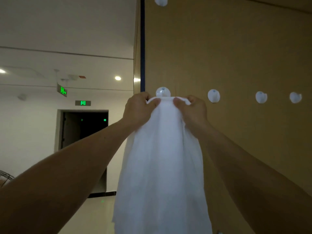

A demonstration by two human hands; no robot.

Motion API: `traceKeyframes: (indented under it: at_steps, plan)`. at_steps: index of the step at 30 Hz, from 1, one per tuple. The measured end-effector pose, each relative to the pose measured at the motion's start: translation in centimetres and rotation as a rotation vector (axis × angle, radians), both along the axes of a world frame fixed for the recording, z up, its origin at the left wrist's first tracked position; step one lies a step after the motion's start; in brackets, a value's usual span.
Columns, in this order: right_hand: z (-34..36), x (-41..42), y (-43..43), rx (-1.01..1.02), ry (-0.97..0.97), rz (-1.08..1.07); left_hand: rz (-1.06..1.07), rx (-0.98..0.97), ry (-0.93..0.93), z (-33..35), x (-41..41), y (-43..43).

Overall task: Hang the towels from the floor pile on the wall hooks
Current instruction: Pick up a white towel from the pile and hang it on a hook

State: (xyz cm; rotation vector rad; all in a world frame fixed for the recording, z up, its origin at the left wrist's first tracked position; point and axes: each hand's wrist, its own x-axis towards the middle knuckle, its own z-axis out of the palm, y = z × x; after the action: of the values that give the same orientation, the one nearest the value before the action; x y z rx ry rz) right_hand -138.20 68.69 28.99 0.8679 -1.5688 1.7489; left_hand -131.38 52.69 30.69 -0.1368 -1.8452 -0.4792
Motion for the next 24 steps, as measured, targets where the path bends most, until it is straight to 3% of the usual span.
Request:
traceKeyframes:
  at_steps: [6,9,14,17,22,24]
  plan:
    - [6.2,-3.1,-1.1,0.019,0.064,-0.140,0.205,0.003,0.129,5.3,-2.5,-0.5]
    - [6.3,-4.2,-1.5,0.132,0.068,-0.229,0.365,-0.043,0.144,5.0,-3.1,-0.4]
    - [6.5,-4.1,-1.5,0.150,0.109,-0.357,0.483,-0.070,0.163,5.5,-2.9,0.4]
    - [6.2,-3.9,-1.4,0.238,0.079,-0.367,0.476,-0.060,0.046,5.2,-2.6,0.5]
    - [4.7,-3.4,-0.3,0.337,-0.010,-0.103,0.234,0.190,-0.329,4.6,-0.5,0.6]
    - [4.0,-3.2,-0.2,0.407,-0.020,-0.178,0.351,0.120,-0.388,4.0,-0.1,1.2]
